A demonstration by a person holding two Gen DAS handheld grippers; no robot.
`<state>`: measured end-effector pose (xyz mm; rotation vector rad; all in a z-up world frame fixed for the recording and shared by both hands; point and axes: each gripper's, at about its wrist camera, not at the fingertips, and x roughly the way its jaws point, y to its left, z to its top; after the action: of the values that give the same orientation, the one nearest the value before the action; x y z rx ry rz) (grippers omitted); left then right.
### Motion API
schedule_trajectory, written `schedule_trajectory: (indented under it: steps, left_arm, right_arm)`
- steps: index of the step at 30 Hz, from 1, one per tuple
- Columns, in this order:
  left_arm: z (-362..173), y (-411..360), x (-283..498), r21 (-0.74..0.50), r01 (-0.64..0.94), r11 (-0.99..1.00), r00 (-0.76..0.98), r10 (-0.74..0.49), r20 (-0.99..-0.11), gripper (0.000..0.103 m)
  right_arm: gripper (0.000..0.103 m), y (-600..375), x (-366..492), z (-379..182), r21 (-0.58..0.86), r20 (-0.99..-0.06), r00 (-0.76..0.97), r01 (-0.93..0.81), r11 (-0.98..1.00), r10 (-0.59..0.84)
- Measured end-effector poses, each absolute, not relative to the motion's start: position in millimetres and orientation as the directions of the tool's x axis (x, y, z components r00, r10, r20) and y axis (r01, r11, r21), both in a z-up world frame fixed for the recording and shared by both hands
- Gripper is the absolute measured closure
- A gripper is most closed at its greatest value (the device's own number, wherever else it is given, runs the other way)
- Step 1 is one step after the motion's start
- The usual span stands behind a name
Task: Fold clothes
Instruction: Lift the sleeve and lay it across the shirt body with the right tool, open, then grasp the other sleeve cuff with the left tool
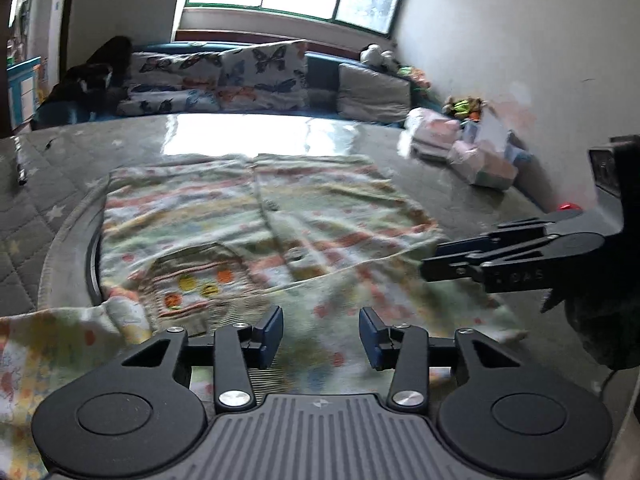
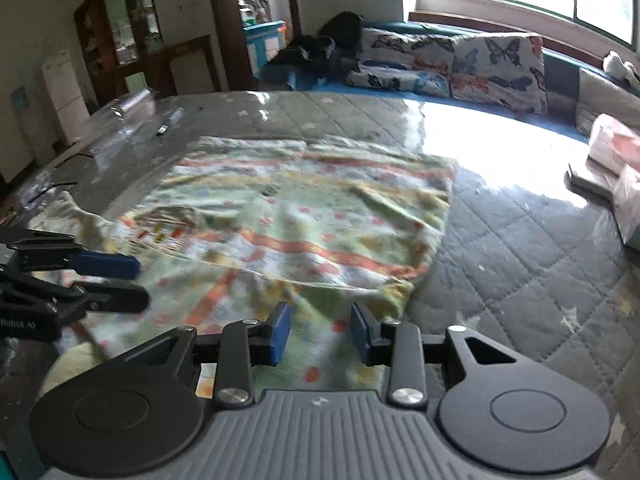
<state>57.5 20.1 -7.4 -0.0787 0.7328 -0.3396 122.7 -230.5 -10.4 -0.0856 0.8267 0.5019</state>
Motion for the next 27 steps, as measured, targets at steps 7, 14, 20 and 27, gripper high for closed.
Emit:
schedule_trajectory:
  steps: [7, 14, 20, 27]
  left_arm:
    - [-11, 44, 55, -0.175, 0.191, 0.966, 0.715, -0.259, -0.649, 0.059]
    - [-2, 65, 41, -0.172, 0.122, 0.978, 0.747, -0.204, -0.632, 0.058]
    - [6, 97, 26, -0.183, -0.002, 0.983, 0.779, -0.114, -0.617, 0.055]
    - [10, 149, 7, -0.172, -0.216, 0.961, 0.787, 0.067, -0.613, 0.052]
  right_arm:
    - [0.057, -231, 116, -9, 0.104, -0.718, 0.576, -0.467, 0.878, 0.391]
    - [0.055, -216, 106, -3, 0.076, -0.708, 0.584, -0.496, 0.865, 0.397]
    - [0.048, -185, 89, 1, 0.068, -0.698, 0.550, -0.585, 0.808, 0.458]
    - [0.045, -159, 79, -11, 0.041, -0.714, 0.520, -0.637, 0.769, 0.469]
